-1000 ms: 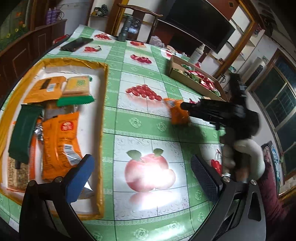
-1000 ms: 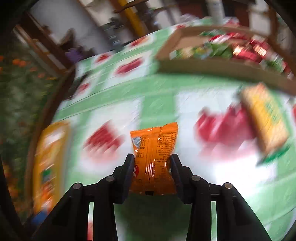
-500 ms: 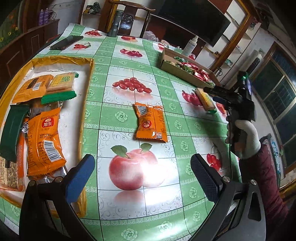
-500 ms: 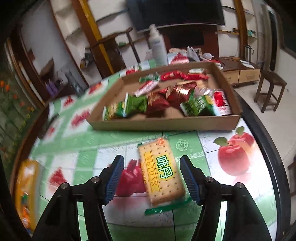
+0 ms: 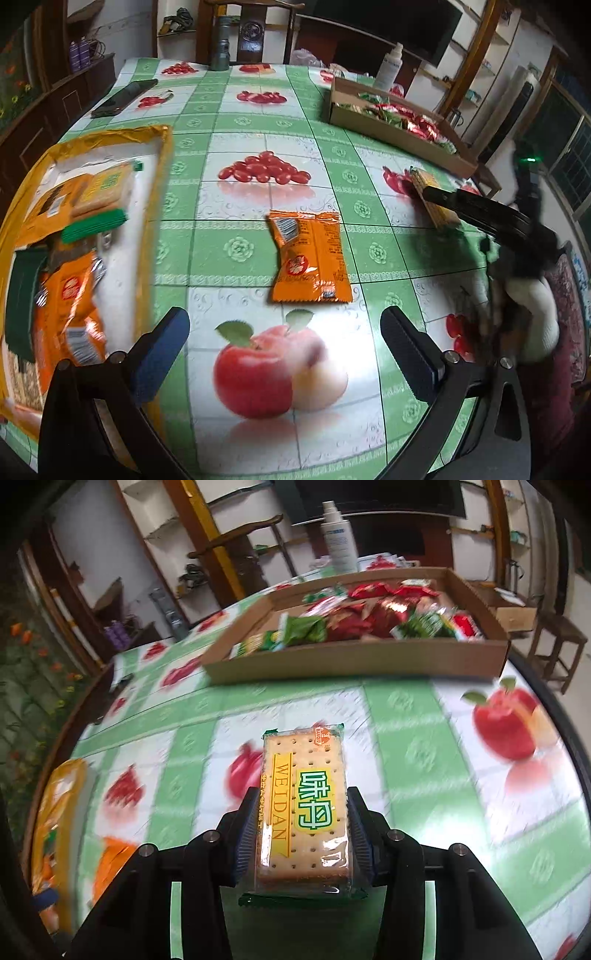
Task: Organize snacks
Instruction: 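Grasp the orange snack bag with the left gripper while the right grasps the second WEIDAN pack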
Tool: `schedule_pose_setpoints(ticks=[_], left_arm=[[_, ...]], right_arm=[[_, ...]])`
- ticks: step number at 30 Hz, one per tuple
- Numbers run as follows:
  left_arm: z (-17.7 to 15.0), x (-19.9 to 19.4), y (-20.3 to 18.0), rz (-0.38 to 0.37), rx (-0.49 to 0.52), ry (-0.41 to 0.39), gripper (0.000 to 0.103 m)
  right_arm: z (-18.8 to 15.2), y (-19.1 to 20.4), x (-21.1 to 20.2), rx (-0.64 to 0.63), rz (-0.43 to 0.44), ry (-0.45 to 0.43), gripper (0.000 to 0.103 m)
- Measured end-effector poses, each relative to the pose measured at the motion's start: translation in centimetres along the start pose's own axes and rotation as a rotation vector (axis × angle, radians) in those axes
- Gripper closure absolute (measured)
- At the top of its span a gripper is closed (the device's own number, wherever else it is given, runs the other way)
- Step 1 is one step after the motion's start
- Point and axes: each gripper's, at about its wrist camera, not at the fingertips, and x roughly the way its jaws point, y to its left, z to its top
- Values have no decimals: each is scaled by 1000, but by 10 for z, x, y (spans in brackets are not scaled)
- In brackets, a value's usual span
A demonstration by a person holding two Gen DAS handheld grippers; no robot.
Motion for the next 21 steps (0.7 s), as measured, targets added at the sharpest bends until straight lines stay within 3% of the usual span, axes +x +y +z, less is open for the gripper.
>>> schedule_pose_setpoints(ticks=[5,11,14,16,17,18,19,21], left_arm=[[15,21,-19,71,79,-6,0],[28,54,-29,132,128,47,0],[25,63,-31,131,130,61,0],[23,63,-30,126,122,33,5],[23,60,-30,121,126,8,20],[23,57,-31,119,128,-8,42],[23,54,-32,112,128,-17,55],[24,52,-31,96,116,-12,60]], right_arm=[[-22,18,-14,-27,60,-14,55],[-38,29,-14,-48,77,-1,55],[-39,33,-14,-65,75,-4,55],[-41,35,-15,-70,80,-2,55],[-42,36,-14,-72,84,-1,55],[-42,36,-14,-72,86,0,55],[-42,36,-14,-72,88,0,55],[-42,35,-13,-74,90,0,55]])
